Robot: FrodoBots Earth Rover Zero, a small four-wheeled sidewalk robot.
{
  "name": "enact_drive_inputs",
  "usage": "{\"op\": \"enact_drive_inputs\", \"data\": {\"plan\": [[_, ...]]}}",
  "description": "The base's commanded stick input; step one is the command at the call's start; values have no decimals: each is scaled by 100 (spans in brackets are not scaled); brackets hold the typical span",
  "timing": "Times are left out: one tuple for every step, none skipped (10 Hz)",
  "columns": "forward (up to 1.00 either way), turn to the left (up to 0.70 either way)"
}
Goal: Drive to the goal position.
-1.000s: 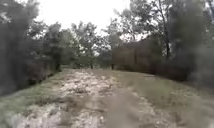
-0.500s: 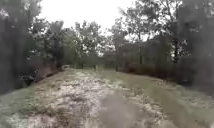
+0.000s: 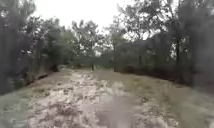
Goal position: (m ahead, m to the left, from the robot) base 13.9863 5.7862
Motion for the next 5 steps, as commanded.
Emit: {"op": "enact_drive_inputs", "data": {"plan": [[70,0],[70,0],[70,0],[70,24],[70,31]]}}
